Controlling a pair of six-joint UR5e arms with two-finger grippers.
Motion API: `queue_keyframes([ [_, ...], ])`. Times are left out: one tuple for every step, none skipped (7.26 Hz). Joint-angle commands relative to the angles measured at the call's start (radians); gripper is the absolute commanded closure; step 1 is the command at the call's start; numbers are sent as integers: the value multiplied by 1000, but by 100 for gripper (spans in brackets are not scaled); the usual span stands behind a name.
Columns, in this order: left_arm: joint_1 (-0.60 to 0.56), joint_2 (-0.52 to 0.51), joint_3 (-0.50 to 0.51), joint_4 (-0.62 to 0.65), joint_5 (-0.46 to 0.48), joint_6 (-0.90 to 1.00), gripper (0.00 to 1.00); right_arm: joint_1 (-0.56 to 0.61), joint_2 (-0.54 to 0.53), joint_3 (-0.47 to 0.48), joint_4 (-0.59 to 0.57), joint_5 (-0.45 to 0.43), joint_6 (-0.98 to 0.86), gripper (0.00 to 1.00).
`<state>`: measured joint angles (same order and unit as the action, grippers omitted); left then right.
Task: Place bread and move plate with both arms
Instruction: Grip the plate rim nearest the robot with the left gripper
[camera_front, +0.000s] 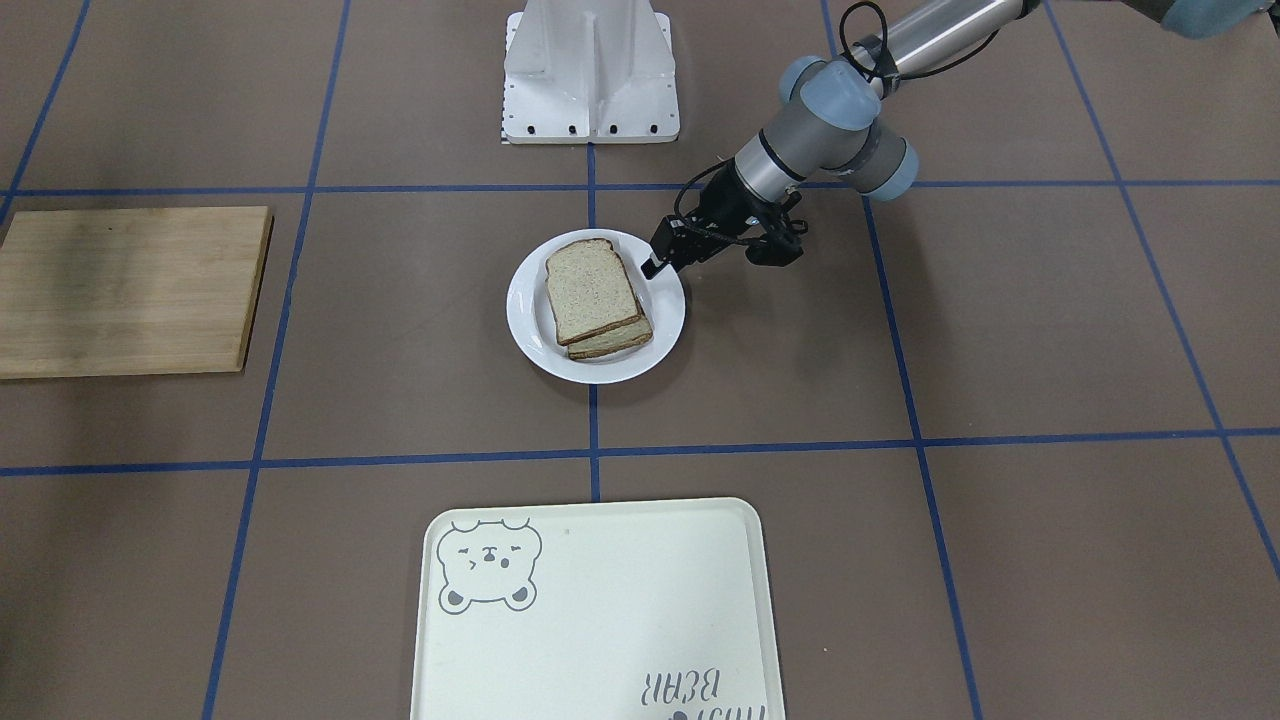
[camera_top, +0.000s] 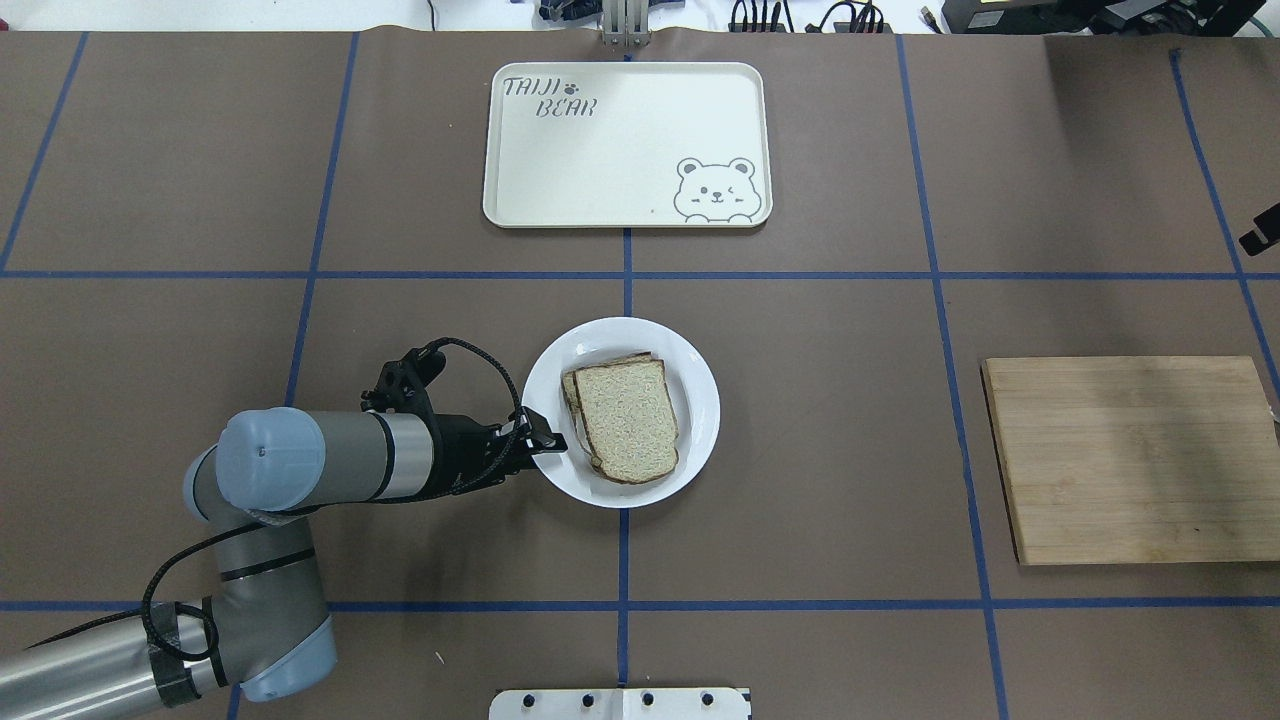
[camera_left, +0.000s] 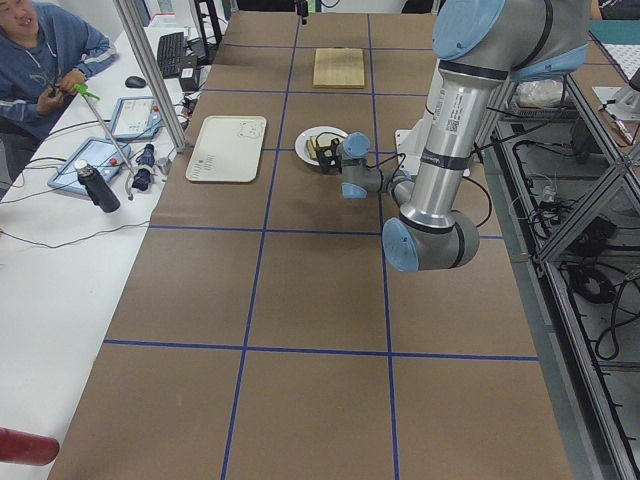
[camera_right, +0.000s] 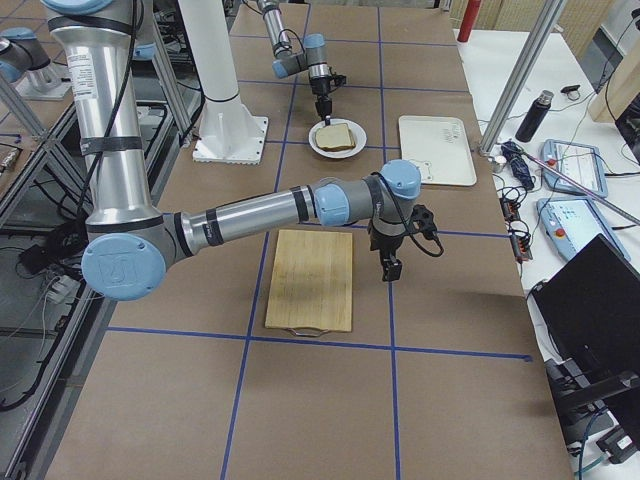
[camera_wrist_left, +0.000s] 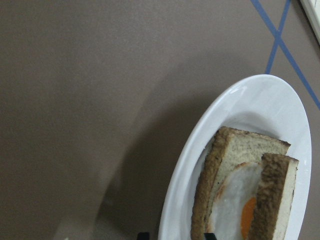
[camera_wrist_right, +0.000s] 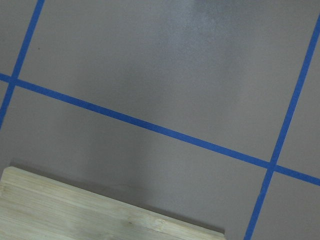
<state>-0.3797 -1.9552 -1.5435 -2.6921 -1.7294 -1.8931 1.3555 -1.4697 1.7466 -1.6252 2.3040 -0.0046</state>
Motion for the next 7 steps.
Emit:
queue_keyframes([
  [8, -1, 32, -70, 1, -35, 66, -1, 0, 1, -1, 0, 0, 0],
  [9, -1, 37, -92, 1, -40, 70, -1, 0, 1, -1, 3, 0, 0],
  [9, -1, 34, -94, 1, -47, 71, -1, 0, 4, -1, 3, 0, 0],
  [9, -1, 34, -95, 1, -50, 74, -1, -1, 7, -2, 5, 0, 0],
  [9, 1, 36, -104, 1, -50, 81, -1, -1, 7, -2, 5, 0, 0],
  [9, 1, 36, -120, 1, -57, 95, -1, -1, 8, -1, 5, 0, 0],
  [7, 2, 34, -127, 1, -58, 100, 1, 0, 8, -2, 5, 0, 0],
])
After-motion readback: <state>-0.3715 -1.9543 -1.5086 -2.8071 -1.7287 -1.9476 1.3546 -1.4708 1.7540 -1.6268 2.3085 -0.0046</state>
